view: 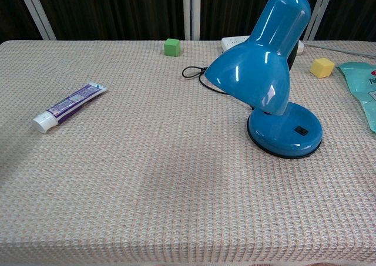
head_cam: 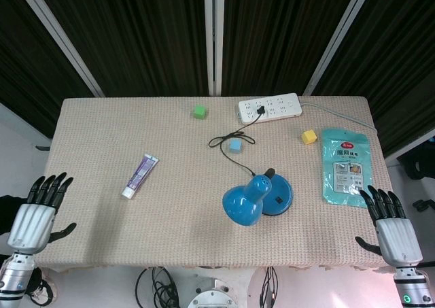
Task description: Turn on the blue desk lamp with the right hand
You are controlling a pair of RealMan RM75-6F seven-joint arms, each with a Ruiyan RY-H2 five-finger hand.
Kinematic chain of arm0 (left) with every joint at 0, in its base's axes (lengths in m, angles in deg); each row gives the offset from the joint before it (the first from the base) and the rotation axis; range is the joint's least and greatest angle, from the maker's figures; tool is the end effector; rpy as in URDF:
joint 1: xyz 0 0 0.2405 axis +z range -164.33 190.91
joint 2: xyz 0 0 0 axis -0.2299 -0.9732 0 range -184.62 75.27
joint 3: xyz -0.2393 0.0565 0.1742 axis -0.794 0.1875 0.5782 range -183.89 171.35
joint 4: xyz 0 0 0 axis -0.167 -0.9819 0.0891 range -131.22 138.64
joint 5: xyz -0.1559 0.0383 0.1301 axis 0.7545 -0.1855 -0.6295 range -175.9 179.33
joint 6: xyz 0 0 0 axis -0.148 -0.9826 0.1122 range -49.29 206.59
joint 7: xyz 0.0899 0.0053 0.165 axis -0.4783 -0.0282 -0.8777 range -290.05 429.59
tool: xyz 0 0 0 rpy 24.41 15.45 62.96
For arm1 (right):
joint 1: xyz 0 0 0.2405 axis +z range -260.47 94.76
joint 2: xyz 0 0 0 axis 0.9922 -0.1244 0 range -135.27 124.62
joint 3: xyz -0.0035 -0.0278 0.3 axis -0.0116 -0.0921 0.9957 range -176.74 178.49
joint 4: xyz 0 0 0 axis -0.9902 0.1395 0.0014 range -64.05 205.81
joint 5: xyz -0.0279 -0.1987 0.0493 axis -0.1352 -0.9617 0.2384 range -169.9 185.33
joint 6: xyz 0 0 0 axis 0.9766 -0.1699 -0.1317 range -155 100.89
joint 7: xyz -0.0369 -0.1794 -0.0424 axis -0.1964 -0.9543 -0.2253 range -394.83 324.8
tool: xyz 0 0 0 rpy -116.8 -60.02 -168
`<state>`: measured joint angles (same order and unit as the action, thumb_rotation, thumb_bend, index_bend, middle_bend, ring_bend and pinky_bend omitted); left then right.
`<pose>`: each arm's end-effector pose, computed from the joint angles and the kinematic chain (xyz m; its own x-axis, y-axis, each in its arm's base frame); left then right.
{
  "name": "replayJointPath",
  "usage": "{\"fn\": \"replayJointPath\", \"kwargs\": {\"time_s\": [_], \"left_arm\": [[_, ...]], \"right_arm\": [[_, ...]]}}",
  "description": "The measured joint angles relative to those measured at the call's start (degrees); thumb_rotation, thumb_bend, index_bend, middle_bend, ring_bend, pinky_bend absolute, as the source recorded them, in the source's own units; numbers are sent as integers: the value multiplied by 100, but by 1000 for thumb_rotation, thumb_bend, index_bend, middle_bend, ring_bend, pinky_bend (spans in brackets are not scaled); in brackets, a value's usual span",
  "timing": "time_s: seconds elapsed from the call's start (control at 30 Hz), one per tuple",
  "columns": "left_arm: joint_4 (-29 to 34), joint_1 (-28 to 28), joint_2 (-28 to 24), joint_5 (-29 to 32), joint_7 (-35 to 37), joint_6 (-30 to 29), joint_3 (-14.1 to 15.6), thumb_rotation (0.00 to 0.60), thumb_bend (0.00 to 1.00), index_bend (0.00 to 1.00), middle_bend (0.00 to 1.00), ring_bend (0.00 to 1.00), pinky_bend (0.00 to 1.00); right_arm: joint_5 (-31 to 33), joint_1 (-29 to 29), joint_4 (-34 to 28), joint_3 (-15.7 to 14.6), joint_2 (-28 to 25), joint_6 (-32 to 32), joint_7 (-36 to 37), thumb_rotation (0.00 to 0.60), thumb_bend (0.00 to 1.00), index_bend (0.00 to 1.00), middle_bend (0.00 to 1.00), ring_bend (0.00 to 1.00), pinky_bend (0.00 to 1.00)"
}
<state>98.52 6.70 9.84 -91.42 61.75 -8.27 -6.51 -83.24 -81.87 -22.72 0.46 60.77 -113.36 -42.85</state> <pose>-0.3148 0.2259 0.1644 0.4838 -0.0143 0.8750 0.8626 -0.1614 -0.4795 -0.3458 -0.1920 0.1550 0.4727 -0.0607 0.8791 -0.8812 -0.0409 0.4710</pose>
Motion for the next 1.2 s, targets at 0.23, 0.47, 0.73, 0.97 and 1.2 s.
{"fn": "replayJointPath", "kwargs": {"time_s": [0.23, 0.47, 0.73, 0.97, 1.2], "left_arm": [[6, 4, -4, -22, -4, -4, 14, 600, 122, 0, 0, 0, 0], [35, 9, -10, -75, -25, -26, 29, 600, 122, 0, 0, 0, 0], [45, 4, -4, -80, -42, -10, 32, 600, 123, 0, 0, 0, 0], [14, -24, 21, -34, -58, 55, 19, 600, 123, 0, 0, 0, 0], [8, -28, 29, -19, -50, 81, 29, 600, 122, 0, 0, 0, 0]], "right_arm": [[-31, 17, -14, -6, 3, 13, -15, 600, 1, 0, 0, 0, 0], [-95, -12, -16, -26, -23, -59, 34, 600, 2, 0, 0, 0, 0], [-164, -10, 3, -38, -31, -90, 86, 600, 26, 0, 0, 0, 0], [-221, 56, -11, -29, -6, -29, 67, 600, 42, 0, 0, 0, 0], [-195, 185, -53, -61, 82, 302, -152, 600, 601, 0, 31, 0, 0]]}}
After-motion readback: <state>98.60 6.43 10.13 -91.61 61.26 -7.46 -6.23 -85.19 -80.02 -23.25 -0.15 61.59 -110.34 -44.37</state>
